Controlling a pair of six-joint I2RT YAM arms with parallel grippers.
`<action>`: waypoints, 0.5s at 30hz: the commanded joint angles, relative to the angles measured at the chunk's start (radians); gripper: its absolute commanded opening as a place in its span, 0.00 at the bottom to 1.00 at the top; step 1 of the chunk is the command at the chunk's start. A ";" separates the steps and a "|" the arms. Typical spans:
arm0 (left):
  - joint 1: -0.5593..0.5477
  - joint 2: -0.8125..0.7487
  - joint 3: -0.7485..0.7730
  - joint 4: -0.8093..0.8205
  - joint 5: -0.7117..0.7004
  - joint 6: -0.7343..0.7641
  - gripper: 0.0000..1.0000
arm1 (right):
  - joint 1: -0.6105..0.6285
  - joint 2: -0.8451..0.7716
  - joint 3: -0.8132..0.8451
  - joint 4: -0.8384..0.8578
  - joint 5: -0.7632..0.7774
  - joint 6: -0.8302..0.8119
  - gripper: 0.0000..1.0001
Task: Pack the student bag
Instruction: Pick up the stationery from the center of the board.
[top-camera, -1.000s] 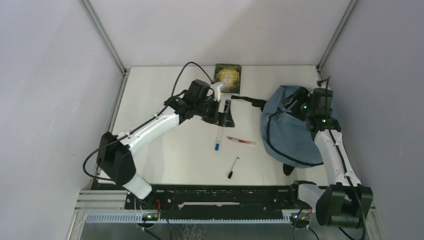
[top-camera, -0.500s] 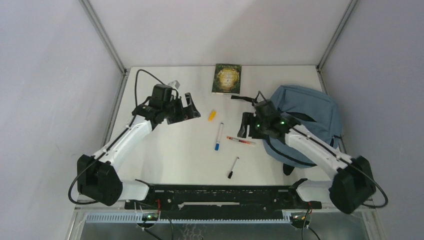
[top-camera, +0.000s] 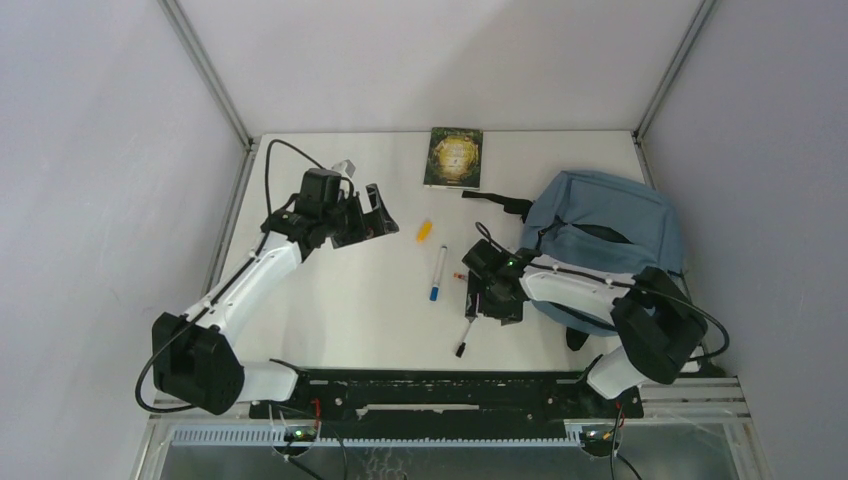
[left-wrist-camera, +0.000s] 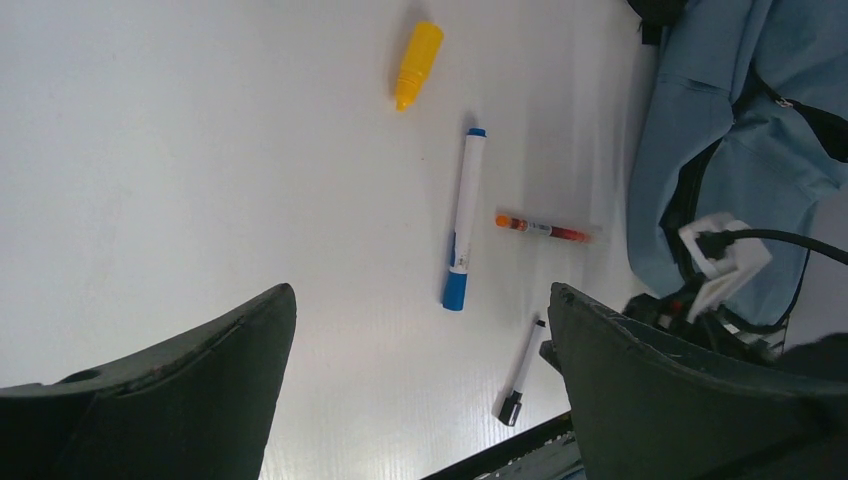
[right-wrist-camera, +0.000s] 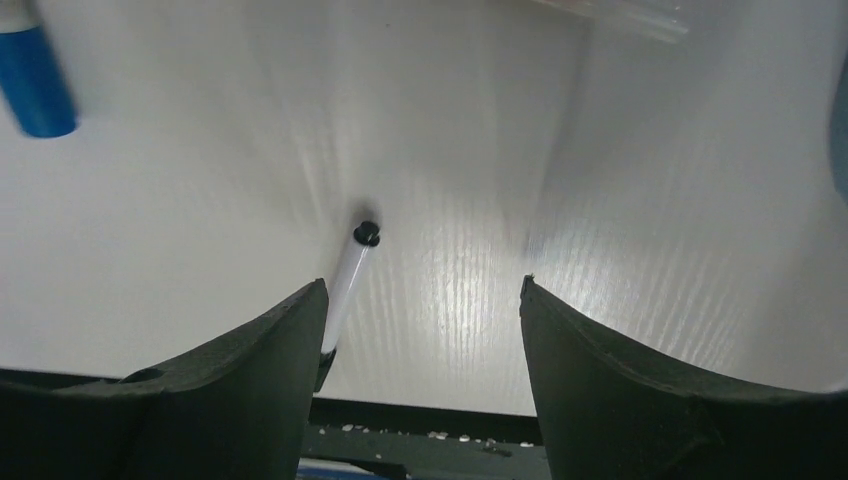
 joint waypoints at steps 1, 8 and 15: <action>0.003 -0.002 -0.016 0.033 -0.001 -0.012 1.00 | 0.024 0.057 0.019 0.027 -0.019 0.074 0.77; 0.003 0.004 -0.027 0.041 0.005 -0.013 1.00 | 0.078 0.107 0.029 0.033 -0.029 0.182 0.68; 0.002 0.012 -0.033 0.048 0.010 -0.015 1.00 | 0.116 0.197 0.065 0.040 0.000 0.208 0.29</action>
